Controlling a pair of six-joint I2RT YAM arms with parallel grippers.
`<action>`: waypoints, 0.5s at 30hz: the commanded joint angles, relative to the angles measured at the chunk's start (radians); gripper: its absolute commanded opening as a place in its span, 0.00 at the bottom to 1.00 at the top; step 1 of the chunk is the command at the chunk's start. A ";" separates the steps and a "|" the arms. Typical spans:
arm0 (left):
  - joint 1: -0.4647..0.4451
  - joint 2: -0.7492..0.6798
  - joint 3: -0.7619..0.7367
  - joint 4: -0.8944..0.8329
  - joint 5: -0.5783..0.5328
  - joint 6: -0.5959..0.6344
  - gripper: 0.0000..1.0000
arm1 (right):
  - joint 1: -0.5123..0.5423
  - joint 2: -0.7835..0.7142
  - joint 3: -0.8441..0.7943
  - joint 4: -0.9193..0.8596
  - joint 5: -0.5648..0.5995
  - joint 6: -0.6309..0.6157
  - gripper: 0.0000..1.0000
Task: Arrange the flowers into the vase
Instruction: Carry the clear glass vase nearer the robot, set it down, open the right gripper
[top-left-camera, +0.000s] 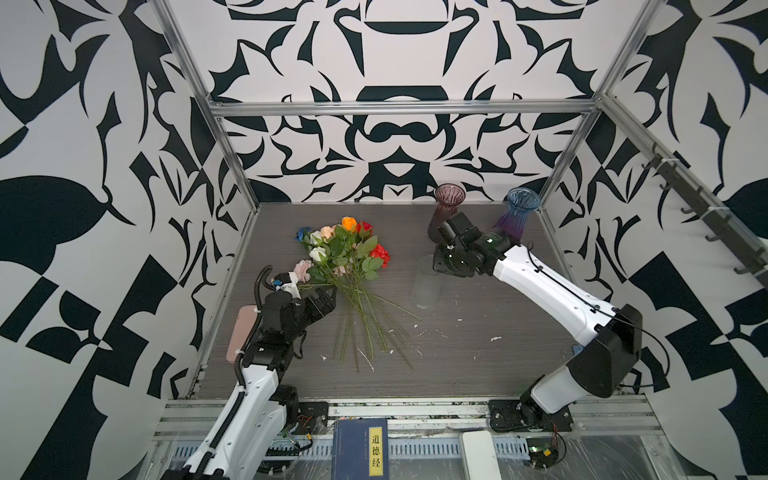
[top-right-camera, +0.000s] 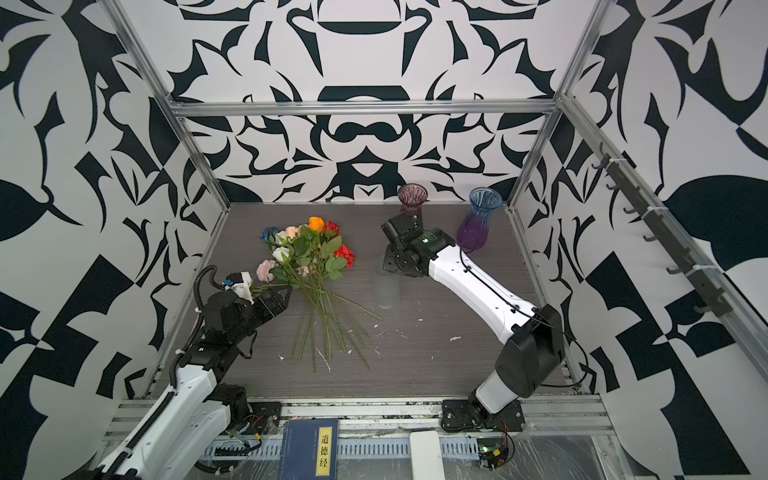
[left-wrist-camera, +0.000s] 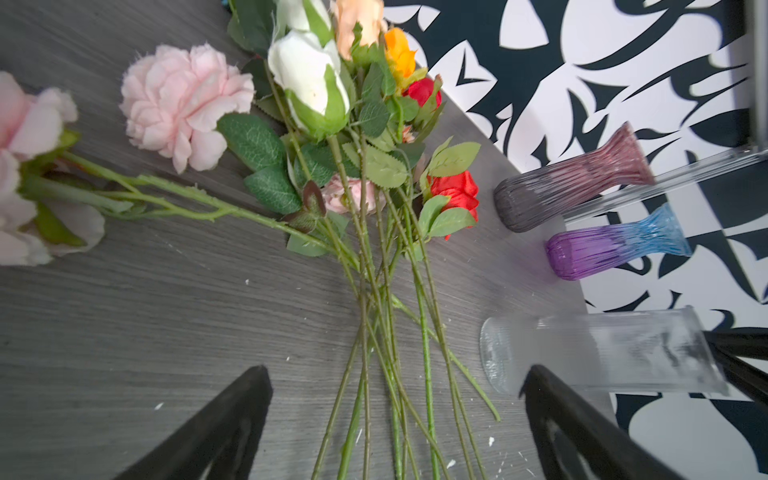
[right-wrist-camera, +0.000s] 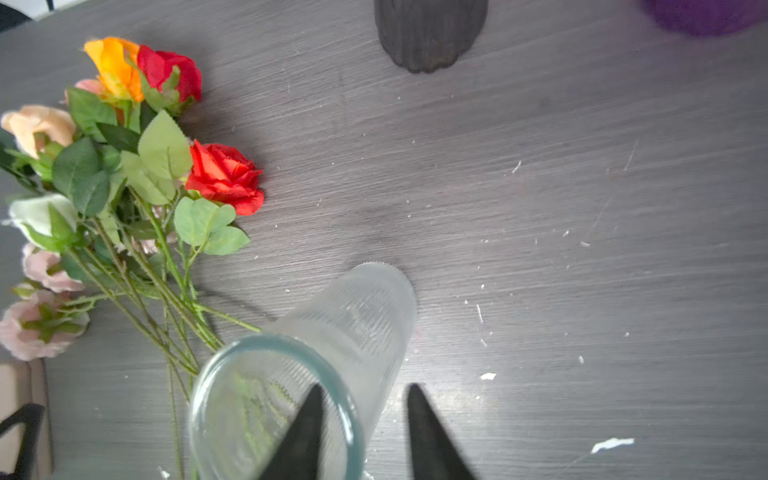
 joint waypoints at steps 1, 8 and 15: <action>0.030 -0.043 0.006 -0.043 0.044 -0.009 0.99 | -0.002 -0.043 0.049 0.014 0.002 -0.026 0.50; 0.062 -0.069 0.038 -0.075 0.093 -0.040 0.99 | -0.022 -0.199 0.036 0.048 -0.069 -0.099 0.52; 0.059 0.089 0.117 0.005 0.220 -0.029 0.96 | -0.253 -0.545 -0.344 0.142 -0.201 -0.065 0.47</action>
